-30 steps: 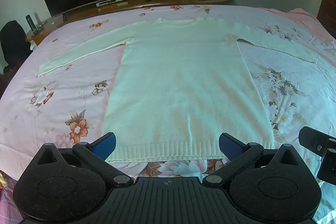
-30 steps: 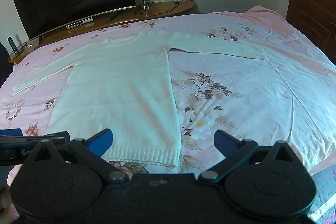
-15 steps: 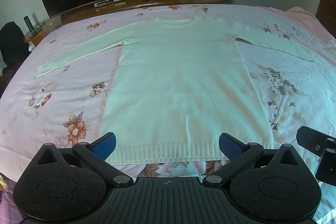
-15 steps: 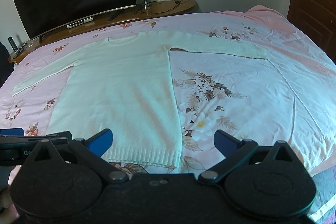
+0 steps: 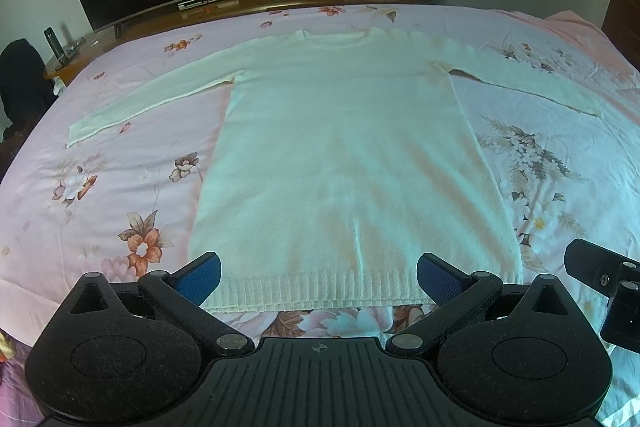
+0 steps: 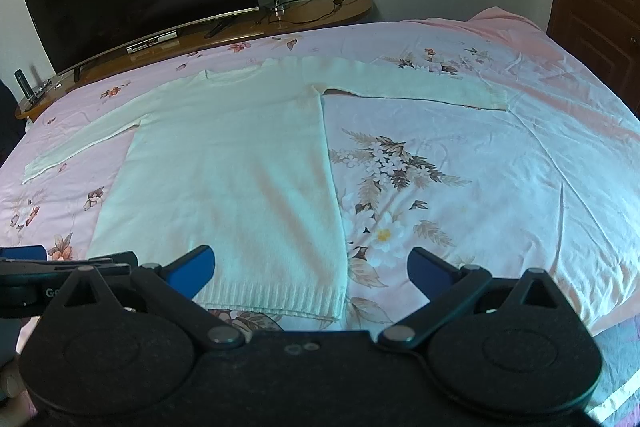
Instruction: Fold small clothes
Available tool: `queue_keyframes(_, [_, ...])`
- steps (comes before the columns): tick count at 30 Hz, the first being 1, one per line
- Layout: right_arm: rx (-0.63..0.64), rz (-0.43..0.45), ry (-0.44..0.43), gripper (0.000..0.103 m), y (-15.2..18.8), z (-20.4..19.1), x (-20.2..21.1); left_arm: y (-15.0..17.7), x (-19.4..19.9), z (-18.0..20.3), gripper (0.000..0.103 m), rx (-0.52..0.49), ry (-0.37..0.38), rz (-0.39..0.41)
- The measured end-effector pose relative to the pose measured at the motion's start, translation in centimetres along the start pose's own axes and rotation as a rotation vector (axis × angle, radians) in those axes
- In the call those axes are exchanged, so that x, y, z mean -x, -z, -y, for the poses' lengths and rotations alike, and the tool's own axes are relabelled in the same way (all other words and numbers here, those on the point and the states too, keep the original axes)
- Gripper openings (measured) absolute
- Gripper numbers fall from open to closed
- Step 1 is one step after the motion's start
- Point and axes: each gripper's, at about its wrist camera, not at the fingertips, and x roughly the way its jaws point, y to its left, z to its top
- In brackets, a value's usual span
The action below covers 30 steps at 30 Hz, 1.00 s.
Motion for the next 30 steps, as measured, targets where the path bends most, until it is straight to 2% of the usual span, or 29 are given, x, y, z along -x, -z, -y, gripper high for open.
queue_keyframes(17, [-0.002, -0.019, 0.001, 0.103, -0.4, 0.0, -1.2, -0.9, -1.4, 0.1, 0.103, 0.003, 0.004, -0.022])
queue_keyframes(30, [-0.038, -0.006, 0.03, 0.103, -2.3, 1.5, -4.1, -3.7, -4.4, -0.6, 0.103, 0.028, -0.026, -0.015])
